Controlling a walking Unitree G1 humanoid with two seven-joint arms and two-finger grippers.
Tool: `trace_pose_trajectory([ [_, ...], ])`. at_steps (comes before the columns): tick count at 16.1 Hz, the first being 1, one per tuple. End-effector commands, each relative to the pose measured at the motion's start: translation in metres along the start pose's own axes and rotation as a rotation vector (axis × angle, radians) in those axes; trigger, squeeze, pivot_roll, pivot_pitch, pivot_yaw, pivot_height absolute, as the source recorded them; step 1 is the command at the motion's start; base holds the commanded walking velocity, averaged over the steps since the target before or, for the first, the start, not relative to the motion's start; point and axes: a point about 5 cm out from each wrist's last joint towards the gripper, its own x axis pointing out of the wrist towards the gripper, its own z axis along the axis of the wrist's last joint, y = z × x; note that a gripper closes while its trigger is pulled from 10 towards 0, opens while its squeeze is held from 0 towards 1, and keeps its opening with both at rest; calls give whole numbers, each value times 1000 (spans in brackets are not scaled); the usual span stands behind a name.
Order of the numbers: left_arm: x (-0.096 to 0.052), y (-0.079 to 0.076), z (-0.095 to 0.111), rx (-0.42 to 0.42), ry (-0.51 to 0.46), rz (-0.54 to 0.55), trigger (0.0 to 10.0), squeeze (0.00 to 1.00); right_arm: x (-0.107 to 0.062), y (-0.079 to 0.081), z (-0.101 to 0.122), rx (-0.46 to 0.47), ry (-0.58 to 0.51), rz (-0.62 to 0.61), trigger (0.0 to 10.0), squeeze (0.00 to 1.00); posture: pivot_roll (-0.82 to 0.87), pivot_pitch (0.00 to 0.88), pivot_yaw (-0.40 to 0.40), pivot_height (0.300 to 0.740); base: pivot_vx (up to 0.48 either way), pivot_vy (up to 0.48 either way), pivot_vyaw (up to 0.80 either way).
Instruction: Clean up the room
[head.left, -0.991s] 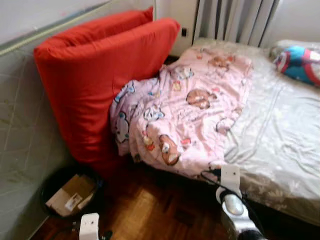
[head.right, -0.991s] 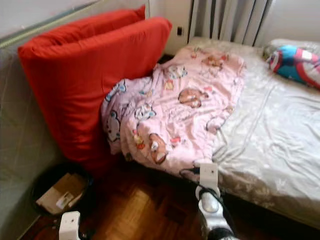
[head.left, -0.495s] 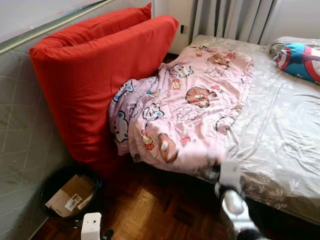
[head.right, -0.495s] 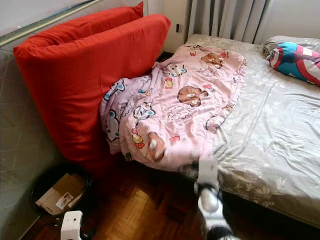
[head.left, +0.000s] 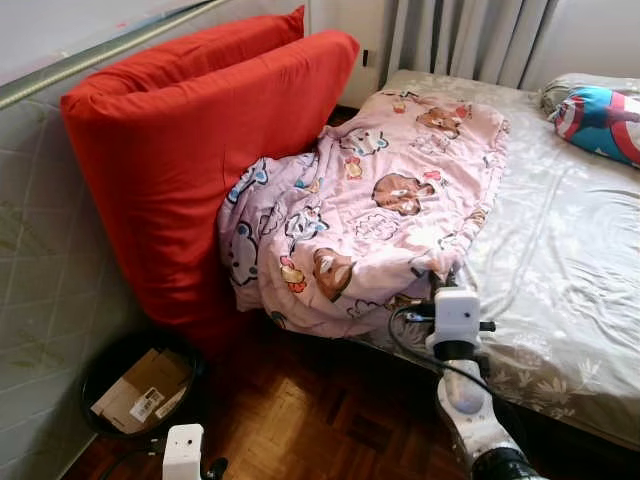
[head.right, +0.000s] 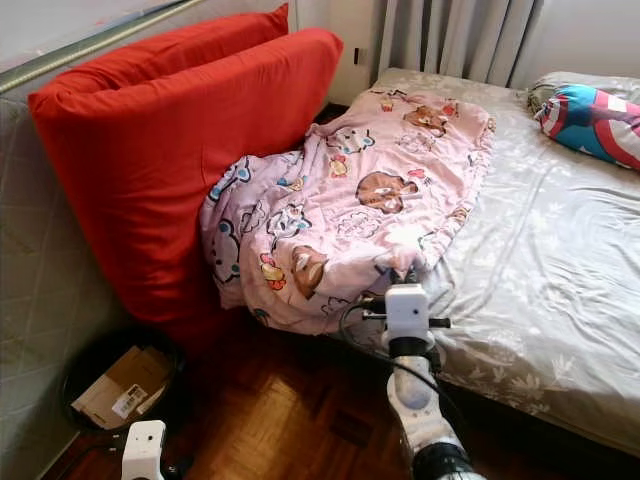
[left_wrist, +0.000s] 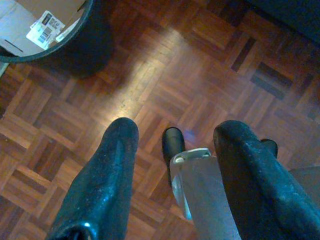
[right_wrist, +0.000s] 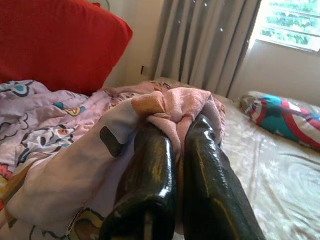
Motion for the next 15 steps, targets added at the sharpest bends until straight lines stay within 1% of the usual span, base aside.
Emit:
trace_pose_trajectory([
  [1, -1, 2, -3, 8, 6, 6, 10000, 0, 0, 3, -1, -6, 17, 6, 10000, 0, -66, 72, 3, 740, 0, 0, 0],
  [2, -1, 2, -3, 10, 6, 6, 10000, 0, -3, 3, -11, -6, 107, -7, 10000, 0, -64, 71, 2, 740, 0, 0, 0],
  [3, -1, 2, -3, 12, 6, 5, 10000, 0, -9, 6, -30, -5, 262, 20, 10000, 0, -63, 74, 3, 740, 0, 0, 0],
  [4, -1, 2, -3, 13, 7, 6, 10000, 0, -14, 5, -39, -4, 337, 12, 10000, 0, -62, 74, 3, 740, 0, 0, 0],
  [5, -1, 2, -3, 14, 8, 6, 10000, 0, -21, 7, -49, 23, 411, 20, 10000, 0, -64, 73, 2, 740, 0, 0, 0],
  [7, -1, 2, -4, 15, 11, 6, 10000, 0, -27, 12, -54, 23, 467, 54, 10000, 0, -65, 76, 4, 740, 0, 0, 0],
  [8, -1, 3, -4, 16, 13, 6, 10000, 0, -28, 14, -56, 0, 492, 79, 10000, 0, -65, 75, 4, 740, 0, 0, 0],
  [9, -1, 3, -4, 16, 14, 5, 10000, 0, -29, 17, -59, -9, 523, 111, 10000, 271, -64, 75, 3, 740, 0, 0, 0],
  [10, -1, 2, -4, 16, 13, 5, 10000, 0, -29, 18, -59, 0, 529, 122, 10000, 1000, -64, 75, 3, 740, 0, 0, 0],
  [12, -1, 2, -4, 17, 12, 5, 10000, 0, -29, 19, -58, 3, 528, 119, 10000, 1000, -63, 74, 3, 740, 0, 0, 0],
  [15, -1, 2, -3, 18, 10, 3, 10000, 0, -29, 17, -60, -19, 541, 112, 10000, 1000, -64, 72, 3, 740, 0, 0, 0],
])
